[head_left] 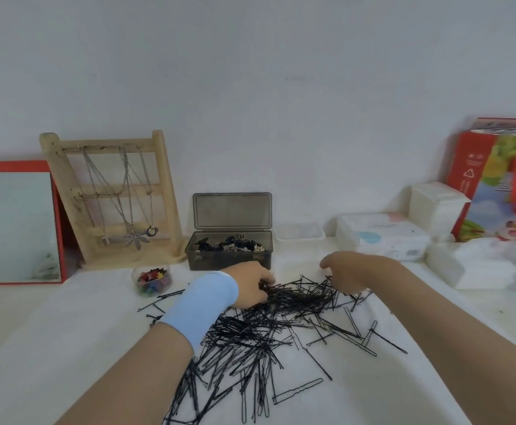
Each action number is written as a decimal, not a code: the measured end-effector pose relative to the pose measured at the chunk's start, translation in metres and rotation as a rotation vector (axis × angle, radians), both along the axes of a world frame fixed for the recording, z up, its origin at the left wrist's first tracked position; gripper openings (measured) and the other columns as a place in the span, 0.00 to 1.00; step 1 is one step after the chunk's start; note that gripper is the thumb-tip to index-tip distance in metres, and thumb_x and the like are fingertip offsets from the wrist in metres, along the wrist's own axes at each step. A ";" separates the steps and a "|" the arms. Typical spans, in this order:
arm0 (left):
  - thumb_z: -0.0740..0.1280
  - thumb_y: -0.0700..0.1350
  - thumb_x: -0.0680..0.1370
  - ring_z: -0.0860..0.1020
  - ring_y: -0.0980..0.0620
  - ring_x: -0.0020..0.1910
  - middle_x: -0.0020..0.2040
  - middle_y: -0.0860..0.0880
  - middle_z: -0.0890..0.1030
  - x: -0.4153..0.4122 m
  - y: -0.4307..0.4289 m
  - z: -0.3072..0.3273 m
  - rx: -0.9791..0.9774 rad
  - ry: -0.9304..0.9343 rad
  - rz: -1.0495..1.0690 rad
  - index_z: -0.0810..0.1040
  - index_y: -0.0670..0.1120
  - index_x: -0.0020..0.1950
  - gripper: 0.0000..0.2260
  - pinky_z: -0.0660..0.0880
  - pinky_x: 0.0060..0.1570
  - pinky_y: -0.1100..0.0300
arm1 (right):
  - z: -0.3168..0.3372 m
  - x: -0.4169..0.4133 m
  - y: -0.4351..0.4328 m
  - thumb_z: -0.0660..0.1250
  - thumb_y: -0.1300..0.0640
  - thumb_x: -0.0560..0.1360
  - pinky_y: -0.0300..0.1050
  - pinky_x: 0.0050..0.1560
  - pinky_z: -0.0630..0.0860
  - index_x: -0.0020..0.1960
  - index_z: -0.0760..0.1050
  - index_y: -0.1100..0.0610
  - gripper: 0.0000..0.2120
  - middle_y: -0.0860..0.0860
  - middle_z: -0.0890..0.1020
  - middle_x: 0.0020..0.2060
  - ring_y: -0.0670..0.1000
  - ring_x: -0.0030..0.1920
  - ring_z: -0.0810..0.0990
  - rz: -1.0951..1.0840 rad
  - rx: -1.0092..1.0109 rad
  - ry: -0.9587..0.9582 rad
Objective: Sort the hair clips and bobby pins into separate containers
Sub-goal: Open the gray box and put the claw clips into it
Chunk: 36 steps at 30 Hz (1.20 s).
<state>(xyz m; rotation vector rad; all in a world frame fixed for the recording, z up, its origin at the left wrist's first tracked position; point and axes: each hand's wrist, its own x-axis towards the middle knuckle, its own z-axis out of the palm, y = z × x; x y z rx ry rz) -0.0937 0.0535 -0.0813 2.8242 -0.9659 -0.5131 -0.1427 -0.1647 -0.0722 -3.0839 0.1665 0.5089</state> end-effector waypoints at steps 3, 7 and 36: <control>0.64 0.48 0.80 0.76 0.53 0.62 0.67 0.56 0.75 -0.004 -0.003 0.007 -0.068 0.082 -0.007 0.75 0.57 0.69 0.17 0.70 0.67 0.54 | -0.002 -0.010 -0.001 0.54 0.72 0.76 0.37 0.46 0.76 0.72 0.72 0.51 0.29 0.52 0.75 0.67 0.48 0.57 0.79 0.041 0.180 -0.067; 0.65 0.48 0.80 0.74 0.53 0.64 0.67 0.56 0.75 -0.006 -0.012 0.014 -0.170 0.134 0.020 0.71 0.56 0.72 0.19 0.68 0.69 0.55 | 0.011 -0.022 -0.008 0.59 0.72 0.75 0.37 0.53 0.79 0.64 0.79 0.46 0.27 0.39 0.82 0.54 0.35 0.51 0.80 0.053 0.626 -0.103; 0.74 0.55 0.71 0.77 0.51 0.54 0.57 0.55 0.78 -0.054 -0.046 0.005 -0.027 -0.019 -0.204 0.79 0.55 0.58 0.17 0.76 0.57 0.56 | 0.006 -0.059 0.014 0.68 0.62 0.72 0.42 0.47 0.82 0.50 0.83 0.58 0.09 0.56 0.87 0.42 0.53 0.38 0.87 0.024 0.487 0.076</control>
